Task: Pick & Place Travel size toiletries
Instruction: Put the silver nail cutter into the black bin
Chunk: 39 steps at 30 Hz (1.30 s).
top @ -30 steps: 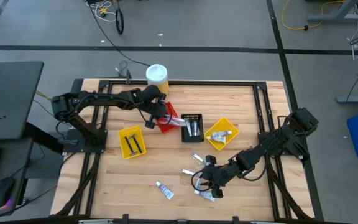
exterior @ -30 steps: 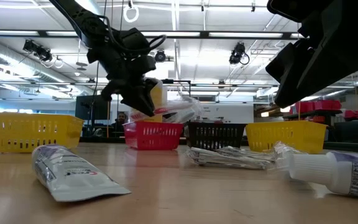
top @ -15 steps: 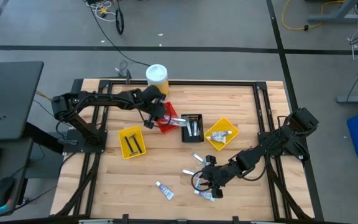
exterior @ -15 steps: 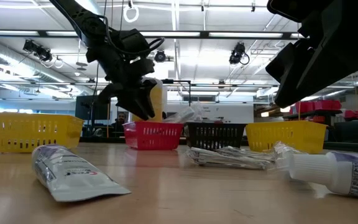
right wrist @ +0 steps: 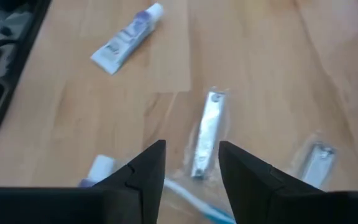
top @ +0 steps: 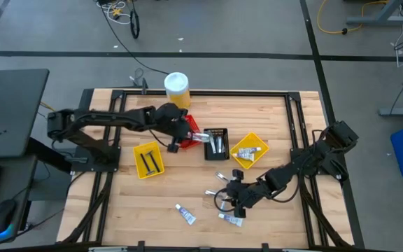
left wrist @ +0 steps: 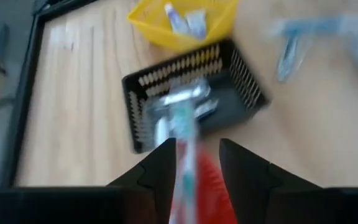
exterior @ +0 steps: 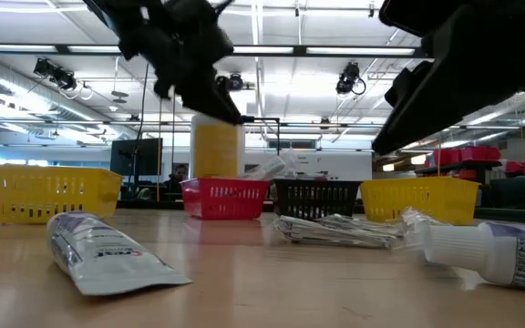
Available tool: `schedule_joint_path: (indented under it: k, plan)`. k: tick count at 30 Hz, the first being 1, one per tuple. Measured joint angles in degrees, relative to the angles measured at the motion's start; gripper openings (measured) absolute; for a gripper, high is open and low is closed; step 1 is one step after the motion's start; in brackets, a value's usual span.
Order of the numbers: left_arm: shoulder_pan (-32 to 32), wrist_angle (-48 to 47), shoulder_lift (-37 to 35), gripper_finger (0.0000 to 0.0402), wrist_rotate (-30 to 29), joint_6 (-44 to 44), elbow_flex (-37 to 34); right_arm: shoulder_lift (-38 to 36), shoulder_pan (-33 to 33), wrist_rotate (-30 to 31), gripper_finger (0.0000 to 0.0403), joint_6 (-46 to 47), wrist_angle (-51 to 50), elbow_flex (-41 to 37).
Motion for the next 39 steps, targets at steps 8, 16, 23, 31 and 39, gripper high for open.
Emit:
schedule_joint_path:
  k: [8,16,23,31,39]
  plan:
    - [-10.7,-1.8,-4.7,0.0107,-2.4,-18.7,-0.6,0.0,-1.6,0.3,0.0203,-3.5,-0.1,0.0]
    - [-26.2,-0.7,-2.8,0.0109,-14.5,-29.8,-0.6,0.0,-3.5,0.3,0.022,-5.0,0.0,0.0]
    - [-37.5,-0.7,-1.4,0.011,-27.4,-42.1,-0.8,0.0,-4.1,0.3,0.021,-5.0,0.3,0.0]
    - [-45.5,2.3,3.3,0.011,-36.9,-52.4,-0.7,0.0,-4.2,4.6,0.0212,-5.0,1.7,0.0]
    - [-48.1,7.1,9.2,0.011,-37.3,-54.0,-0.7,0.1,-4.2,2.5,0.0206,-2.0,1.7,0.0]
